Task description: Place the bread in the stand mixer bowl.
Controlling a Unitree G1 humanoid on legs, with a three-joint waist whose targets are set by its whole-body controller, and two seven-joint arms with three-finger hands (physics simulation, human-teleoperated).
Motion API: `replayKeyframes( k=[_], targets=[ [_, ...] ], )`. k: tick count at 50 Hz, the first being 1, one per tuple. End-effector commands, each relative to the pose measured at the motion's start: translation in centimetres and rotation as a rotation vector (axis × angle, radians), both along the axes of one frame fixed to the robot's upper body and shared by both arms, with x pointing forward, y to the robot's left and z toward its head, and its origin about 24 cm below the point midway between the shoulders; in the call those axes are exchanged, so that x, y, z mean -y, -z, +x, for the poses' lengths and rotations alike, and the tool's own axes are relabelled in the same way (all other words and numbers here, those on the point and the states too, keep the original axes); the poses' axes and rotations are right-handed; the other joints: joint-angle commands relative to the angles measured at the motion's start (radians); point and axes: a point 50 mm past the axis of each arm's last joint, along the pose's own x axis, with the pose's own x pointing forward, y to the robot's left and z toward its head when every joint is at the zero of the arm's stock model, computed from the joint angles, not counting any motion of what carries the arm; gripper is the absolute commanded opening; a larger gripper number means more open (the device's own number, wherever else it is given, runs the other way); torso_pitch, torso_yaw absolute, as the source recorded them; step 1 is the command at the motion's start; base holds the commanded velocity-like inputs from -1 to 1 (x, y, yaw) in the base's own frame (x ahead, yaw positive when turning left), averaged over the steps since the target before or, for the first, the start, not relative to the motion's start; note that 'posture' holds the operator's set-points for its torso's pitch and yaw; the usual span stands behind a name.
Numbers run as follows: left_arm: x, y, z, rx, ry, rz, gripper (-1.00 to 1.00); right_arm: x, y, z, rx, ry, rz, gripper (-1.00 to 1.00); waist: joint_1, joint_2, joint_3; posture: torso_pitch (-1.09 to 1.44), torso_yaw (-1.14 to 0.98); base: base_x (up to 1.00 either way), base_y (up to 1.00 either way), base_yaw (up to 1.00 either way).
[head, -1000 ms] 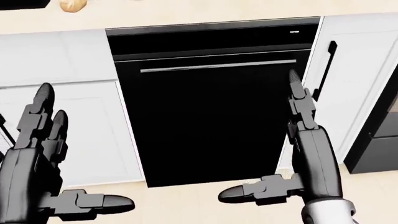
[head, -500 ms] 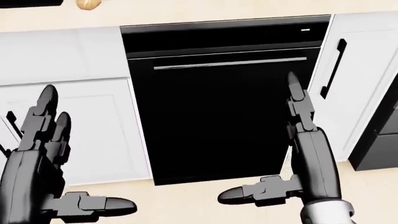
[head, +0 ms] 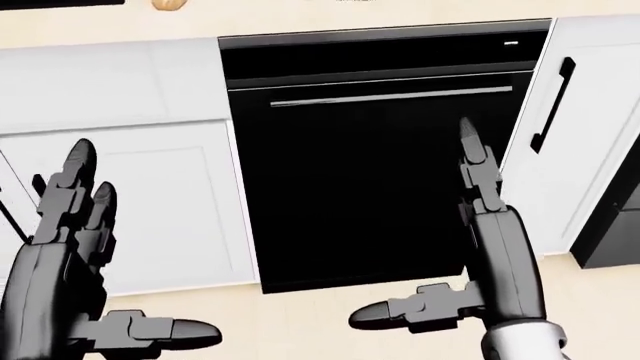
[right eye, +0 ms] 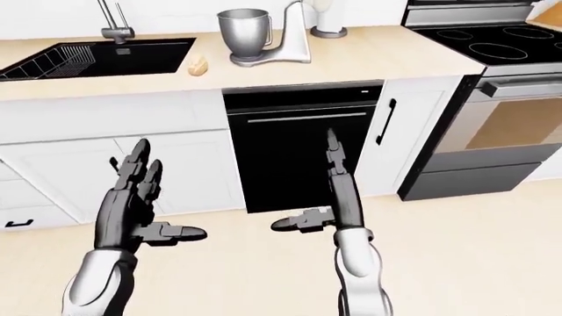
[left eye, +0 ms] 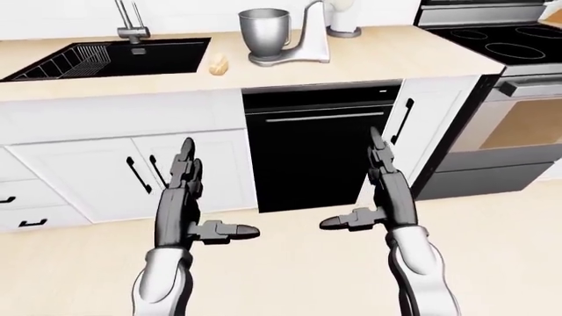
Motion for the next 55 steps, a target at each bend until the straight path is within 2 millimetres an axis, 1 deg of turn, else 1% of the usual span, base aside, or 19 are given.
replayKeyframes(
  k=[1, 6, 9, 10, 11, 18, 21, 22, 23, 27, 30, 31, 34, 38, 43, 44, 46, 52, 55],
  targets=[
    [-0.27, -1.86, -0.24, 0.105, -0.016, 0.018, 1.00, -0.64, -1.97, -0.13, 0.107, -0.031, 0.004, 1.00, 0.007, 0.000, -0.017, 0.00, 0.00, 0.00, 0.16, 0.00],
    [-0.25, -1.81, -0.27, 0.106, -0.015, 0.019, 1.00, -0.62, -1.92, -0.10, 0.107, -0.030, 0.004, 1.00, 0.007, 0.058, 0.002, 0.00, 0.00, 0.00, 0.16, 0.00],
    [-0.27, -1.83, -0.24, 0.105, -0.015, 0.018, 1.00, -0.64, -1.88, -0.04, 0.106, -0.031, 0.004, 1.00, 0.010, 0.160, -0.024, 0.00, 0.00, 0.00, 0.16, 0.00],
    [-0.25, -1.85, -0.25, 0.106, -0.015, 0.018, 1.00, -0.64, -1.87, -0.03, 0.106, -0.032, 0.004, 1.00, 0.020, 0.102, -0.004, 0.00, 0.00, 0.00, 0.16, 0.00],
    [-0.24, -1.82, -0.24, 0.105, -0.015, 0.019, 1.00, -0.65, -1.83, -0.01, 0.107, -0.033, 0.006, 1.00, 0.013, 0.116, -0.003, 0.00, 0.00, 0.00, 0.16, 0.00],
    [-0.24, -1.80, -0.26, 0.105, -0.014, 0.019, 1.00, -0.69, -2.00, -0.14, 0.124, -0.040, 0.014, 1.00, 0.019, 0.055, 0.000, 0.00, 0.00, 0.00, 0.02, 0.00],
    [-0.25, -1.83, -0.27, 0.105, -0.015, 0.019, 1.00, -0.54, -2.07, -0.22, 0.125, -0.031, 0.016, 1.00, 0.026, 0.016, -0.021, 0.00, 0.00, 0.02, 0.00, 0.00],
    [-0.25, -1.82, -0.27, 0.105, -0.015, 0.019, 1.00, -0.53, -2.07, -0.22, 0.124, -0.030, 0.015, 1.00, 0.022, -0.015, -0.012, 0.00, 0.00, 0.06, 0.00, 0.00],
    [-0.24, -1.77, -0.26, 0.105, -0.015, 0.019, 1.00, -0.52, -2.06, -0.21, 0.124, -0.029, 0.016, 1.00, 0.019, 0.011, 0.004, 0.00, 0.00, 0.06, 0.00, 0.00],
    [-0.24, -1.82, -0.28, 0.105, -0.014, 0.018, 1.00, -0.52, -2.12, -0.24, 0.125, -0.029, 0.016, 1.00, 0.017, 0.047, -0.002, 0.00, 0.00, 0.07, 0.00, 0.00],
    [-0.22, -1.77, -0.26, 0.105, -0.014, 0.018, 1.00, -0.56, -2.13, -0.21, 0.125, -0.030, 0.015, 1.00, 0.015, 0.116, -0.007, 0.00, 0.00, 0.09, 0.00, 0.00],
    [-0.24, -1.80, -0.25, 0.106, -0.014, 0.018, 1.00, -0.56, -2.14, -0.22, 0.125, -0.030, 0.015, 1.00, 0.018, 0.092, 0.002, 0.00, 0.00, 0.09, 0.00, 0.00],
    [-0.23, -1.75, -0.25, 0.106, -0.014, 0.019, 1.00, -0.58, -2.15, -0.23, 0.125, -0.030, 0.015, 1.00, 0.019, 0.097, 0.006, 0.00, 0.00, 0.10, 0.00, 0.00],
    [-0.25, -1.78, -0.26, 0.106, -0.014, 0.019, 1.00, -0.56, -2.17, -0.22, 0.125, -0.030, 0.014, 1.00, 0.019, 0.064, 0.005, 0.00, 0.00, 0.11, 0.00, 0.00],
    [-0.26, -1.82, -0.28, 0.107, -0.014, 0.020, 1.00, -0.60, -2.16, -0.26, 0.125, -0.031, 0.014, 1.00, 0.020, -0.028, -0.005, 0.00, 0.00, 0.10, 0.00, 0.00],
    [-0.27, -1.83, -0.27, 0.107, -0.014, 0.020, 1.00, -0.60, -2.15, -0.26, 0.125, -0.032, 0.014, 1.00, 0.010, 0.011, 0.003, 0.00, 0.00, 0.10, 0.00, 0.00],
    [-0.25, -1.82, -0.29, 0.107, -0.013, 0.020, 1.00, -0.63, -2.14, -0.26, 0.125, -0.032, 0.014, 1.00, 0.013, -0.002, 0.001, 0.00, 0.00, 0.11, 0.00, 0.00],
    [-0.23, -1.82, -0.32, 0.107, -0.012, 0.021, 1.00, -0.63, -2.08, -0.23, 0.124, -0.034, 0.014, 1.00, 0.014, 0.053, 0.011, 0.00, 0.00, 0.11, 0.00, 0.00],
    [-0.23, -1.81, -0.34, 0.107, -0.013, 0.021, 1.00, -0.67, -2.04, -0.22, 0.123, -0.035, 0.014, 1.00, 0.010, 0.127, -0.004, 0.00, 0.00, 0.10, 0.00, 0.00]
  ],
)
